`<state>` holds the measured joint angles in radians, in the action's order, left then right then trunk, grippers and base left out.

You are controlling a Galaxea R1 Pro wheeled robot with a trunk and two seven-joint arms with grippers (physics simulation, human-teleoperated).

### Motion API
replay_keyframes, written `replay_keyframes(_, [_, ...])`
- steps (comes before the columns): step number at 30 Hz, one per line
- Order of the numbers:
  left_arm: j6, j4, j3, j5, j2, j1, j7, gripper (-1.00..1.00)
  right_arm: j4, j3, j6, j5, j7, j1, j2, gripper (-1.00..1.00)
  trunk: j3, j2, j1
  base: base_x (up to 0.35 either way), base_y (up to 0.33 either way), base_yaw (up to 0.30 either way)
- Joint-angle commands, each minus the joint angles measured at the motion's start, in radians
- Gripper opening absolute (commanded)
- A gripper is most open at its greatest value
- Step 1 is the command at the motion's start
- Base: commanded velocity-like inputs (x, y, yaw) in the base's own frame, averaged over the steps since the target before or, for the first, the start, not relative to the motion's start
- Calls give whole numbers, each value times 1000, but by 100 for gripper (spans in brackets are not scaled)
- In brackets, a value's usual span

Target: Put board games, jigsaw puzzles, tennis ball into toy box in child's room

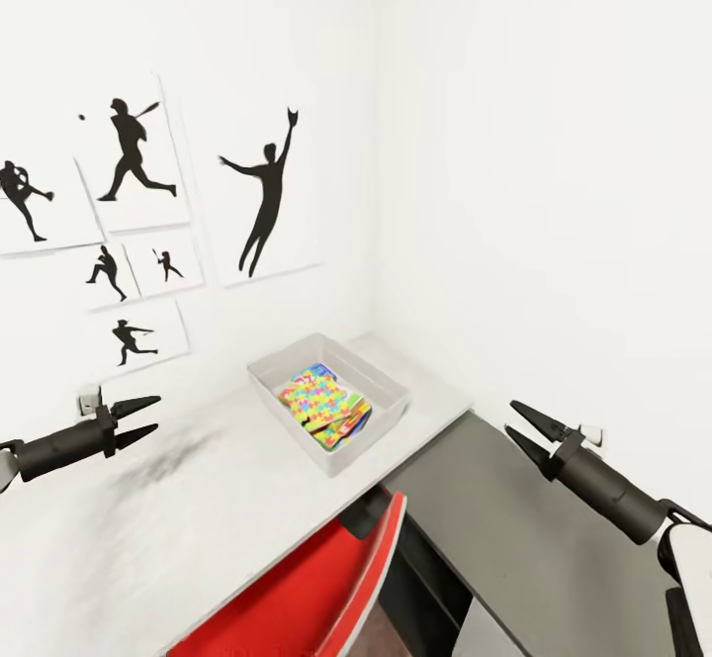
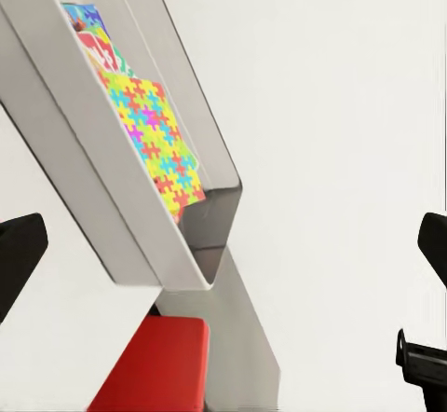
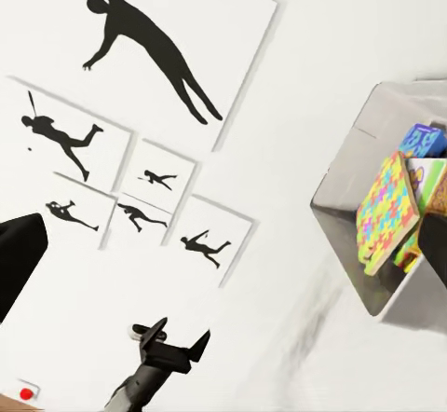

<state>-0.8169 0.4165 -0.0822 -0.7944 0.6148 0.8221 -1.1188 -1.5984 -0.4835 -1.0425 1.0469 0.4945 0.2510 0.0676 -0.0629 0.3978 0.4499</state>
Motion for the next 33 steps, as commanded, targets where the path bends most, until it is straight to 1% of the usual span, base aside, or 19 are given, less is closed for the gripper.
replay_keyframes(1, [-5, -1, -8, -9, 1, 1, -1, 100, 0, 0, -4, -9, 9, 1, 0, 100, -1, 2, 0, -290, 0, 0])
replay_keyframes(3, [-4, -1, -8, -9, 1, 2, -2, 100, 0, 1, -5, -10, 9, -1, -6, 100, 3, 2, 0, -253, 0, 0])
replay_keyframes(5, [-4, 5, -9, -9, 1, 1, -2, 100, -1, 2, -5, -12, 9, -15, -18, 100, 6, 2, 0, -159, 0, 0])
replay_keyframes(7, [-4, 14, -9, -10, 0, 1, -2, 100, -1, 3, -5, -14, 10, -49, -32, 100, 9, 2, 0, -74, 0, 0])
replay_keyframes(9, [-4, 18, -10, -10, 0, 0, -2, 100, -1, 6, -5, -14, 10, -69, -38, 100, 12, 2, 0, -38, 0, 0])
replay_keyframes(11, [-4, 21, -9, -10, 1, 0, -2, 100, -2, 25, -5, -15, 10, -82, -41, 100, 16, 2, 0, -16, 0, 0])
replay_keyframes(14, [-4, 22, -9, -10, 1, 0, -3, 100, -3, 48, -3, -16, 10, -89, -42, 100, 21, 2, 0, -7, 0, 0])
replay_keyframes(17, [-4, 22, -8, -10, 2, 0, -3, 100, -3, 56, -1, -16, 10, -94, -43, 100, 26, 2, 0, -2, 0, 0])
replay_keyframes(24, [-4, 22, -10, -10, 1, 0, -3, 100, -3, 55, 2, -18, 13, -114, -40, 100, 37, 2, 0, 0, 0, 0])
replay_keyframes(33, [-4, 22, -10, -10, -1, 0, -1, 100, -3, 52, 4, -20, 12, -119, -38, 100, 52, 2, 0, 0, 0, 0])
